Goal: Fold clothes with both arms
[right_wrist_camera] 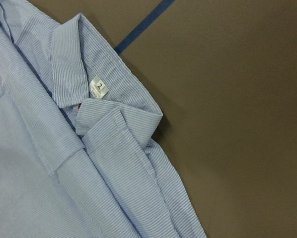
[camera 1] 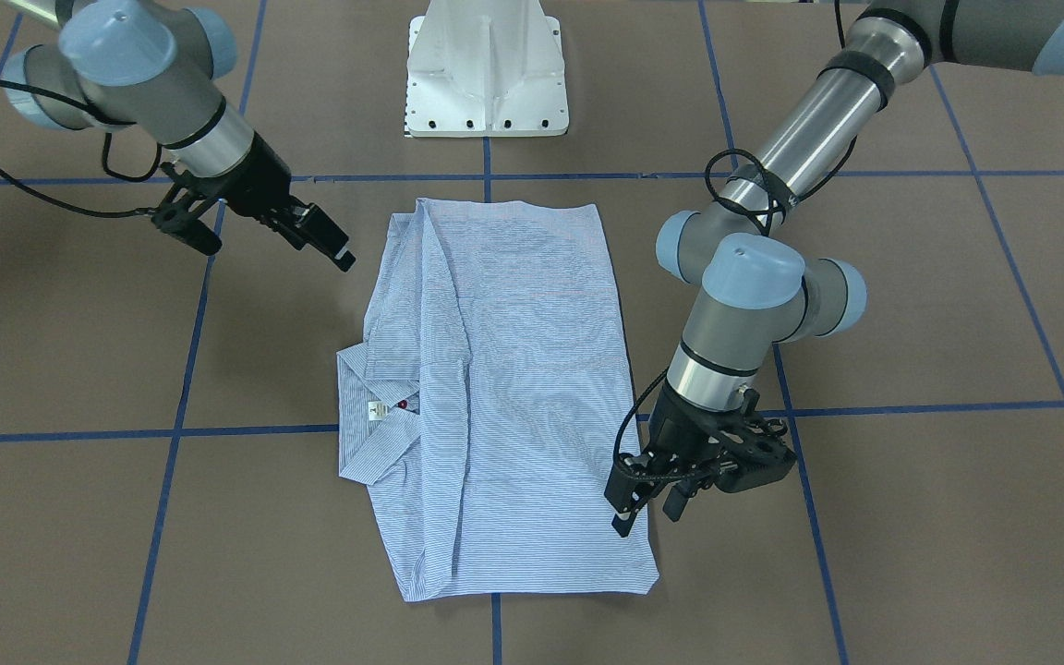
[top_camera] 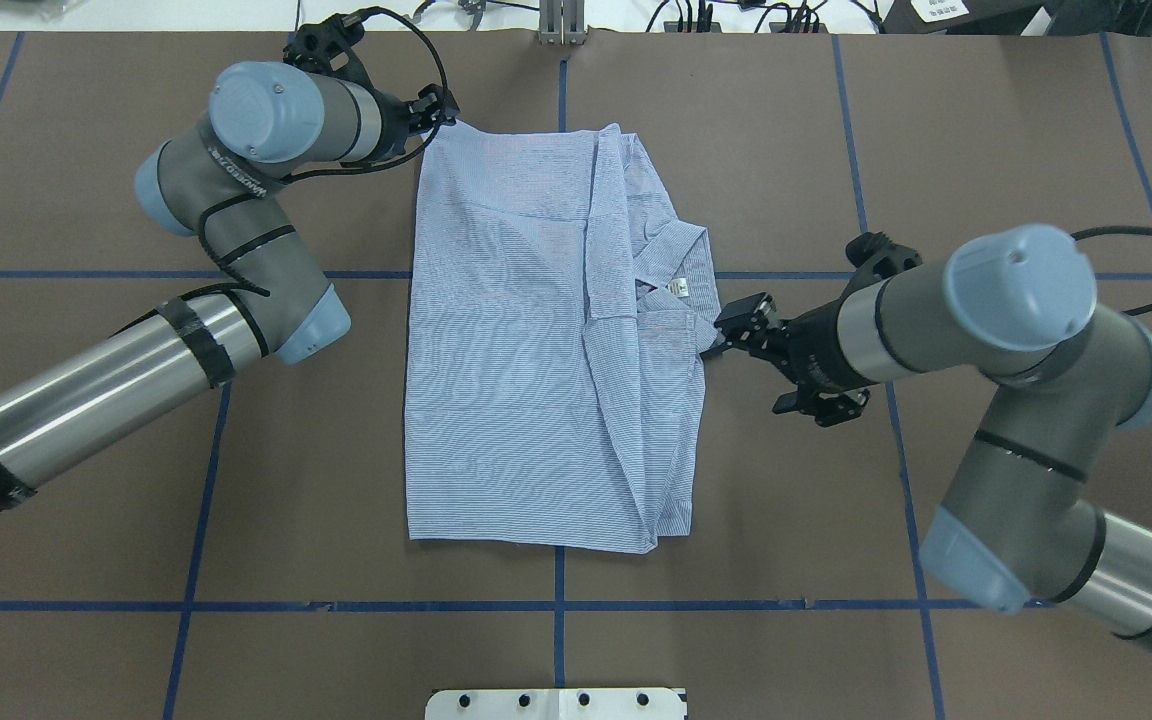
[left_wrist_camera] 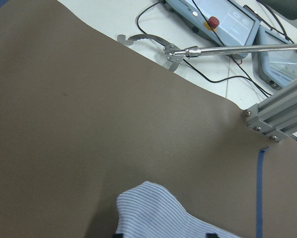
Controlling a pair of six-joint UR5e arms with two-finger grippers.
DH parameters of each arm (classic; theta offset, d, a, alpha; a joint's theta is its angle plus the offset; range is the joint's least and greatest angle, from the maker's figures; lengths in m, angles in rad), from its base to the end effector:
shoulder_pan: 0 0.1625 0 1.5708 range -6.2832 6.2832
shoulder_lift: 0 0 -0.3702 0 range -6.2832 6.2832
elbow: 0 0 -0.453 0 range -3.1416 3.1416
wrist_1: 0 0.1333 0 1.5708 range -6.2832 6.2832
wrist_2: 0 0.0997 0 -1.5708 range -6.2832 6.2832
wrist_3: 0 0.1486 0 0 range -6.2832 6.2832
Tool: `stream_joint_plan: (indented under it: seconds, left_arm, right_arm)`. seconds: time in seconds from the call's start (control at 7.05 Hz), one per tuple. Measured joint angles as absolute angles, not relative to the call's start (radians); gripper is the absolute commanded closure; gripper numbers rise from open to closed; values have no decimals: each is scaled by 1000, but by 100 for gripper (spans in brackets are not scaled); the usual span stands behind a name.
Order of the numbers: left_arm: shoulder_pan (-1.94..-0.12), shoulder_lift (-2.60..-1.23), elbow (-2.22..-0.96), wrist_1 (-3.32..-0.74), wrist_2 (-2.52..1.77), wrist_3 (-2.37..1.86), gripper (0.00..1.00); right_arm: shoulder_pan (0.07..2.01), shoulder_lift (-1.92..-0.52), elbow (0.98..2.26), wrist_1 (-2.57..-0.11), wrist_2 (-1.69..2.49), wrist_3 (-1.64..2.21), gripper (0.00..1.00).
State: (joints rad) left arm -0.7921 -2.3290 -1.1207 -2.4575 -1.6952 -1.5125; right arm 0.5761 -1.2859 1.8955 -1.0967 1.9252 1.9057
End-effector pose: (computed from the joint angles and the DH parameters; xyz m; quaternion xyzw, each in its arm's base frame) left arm 0.5223 -0.6928 0.2553 0.1848 0.5326 -0.2634 0.7828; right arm -0.4966 -0.4201 0.2355 -0.0889 -0.5221 0.2894 0.7973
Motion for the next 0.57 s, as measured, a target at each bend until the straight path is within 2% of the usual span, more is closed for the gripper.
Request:
stream_joint_plan:
  seconds: [0.28,0.57]
  left_arm:
    - [-802,-2165,-1331,-2449,-1773,-1501,13]
    - [-823,-2041,-1468,-2447,-1814,-1431,13]
  right_arm:
    - [451,-1147,1883,-1318,1778,1834,0]
    - [371,-1057,1877,-1539,1696,1618,0]
